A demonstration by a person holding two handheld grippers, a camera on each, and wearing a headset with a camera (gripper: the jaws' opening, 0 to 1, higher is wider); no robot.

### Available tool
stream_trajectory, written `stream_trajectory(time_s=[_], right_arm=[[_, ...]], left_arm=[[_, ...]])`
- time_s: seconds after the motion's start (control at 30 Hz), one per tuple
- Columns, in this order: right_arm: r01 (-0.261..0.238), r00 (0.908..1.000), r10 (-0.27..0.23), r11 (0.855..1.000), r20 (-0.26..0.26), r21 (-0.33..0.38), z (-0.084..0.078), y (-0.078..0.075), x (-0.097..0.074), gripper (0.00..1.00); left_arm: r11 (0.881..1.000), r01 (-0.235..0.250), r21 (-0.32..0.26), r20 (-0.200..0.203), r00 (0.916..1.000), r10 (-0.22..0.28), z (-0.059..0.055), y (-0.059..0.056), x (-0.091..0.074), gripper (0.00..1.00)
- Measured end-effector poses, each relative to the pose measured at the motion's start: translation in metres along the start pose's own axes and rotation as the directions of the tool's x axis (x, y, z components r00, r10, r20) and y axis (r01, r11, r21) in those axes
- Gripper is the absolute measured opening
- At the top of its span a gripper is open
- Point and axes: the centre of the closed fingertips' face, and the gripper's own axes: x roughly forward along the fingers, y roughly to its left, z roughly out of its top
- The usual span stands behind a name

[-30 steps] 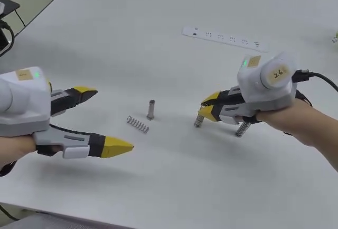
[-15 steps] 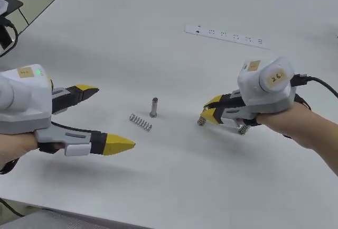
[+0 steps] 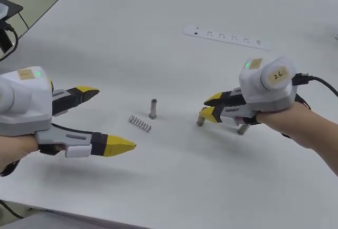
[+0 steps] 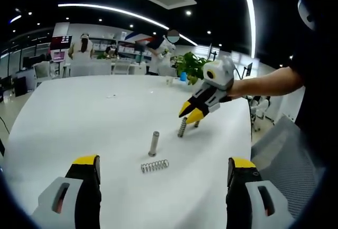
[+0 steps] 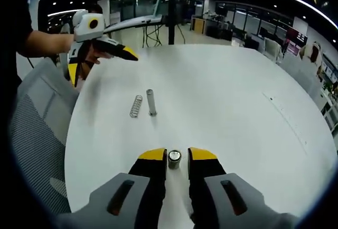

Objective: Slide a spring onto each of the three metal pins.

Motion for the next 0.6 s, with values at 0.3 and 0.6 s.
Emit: stream_trajectory(time_s=[0.3, 0.6], right_arm=[[-0.001, 0.9946, -0.002, 1.0, 0.104, 0.03, 0.021, 0.012, -0.019, 0.14], [-0.041, 0.9757, 0.012, 0.991, 0.219, 0.128, 0.023, 0.03, -0.032, 0.16]], left_arm=[[1.0, 0.001, 0.001, 0.006, 1.0, -0.001, 0.002, -0.001, 0.001, 0.98], [1.0, 0.01, 0.002, 0.009, 0.9999, -0.01, 0.004, -0.003, 0.002, 0.97]])
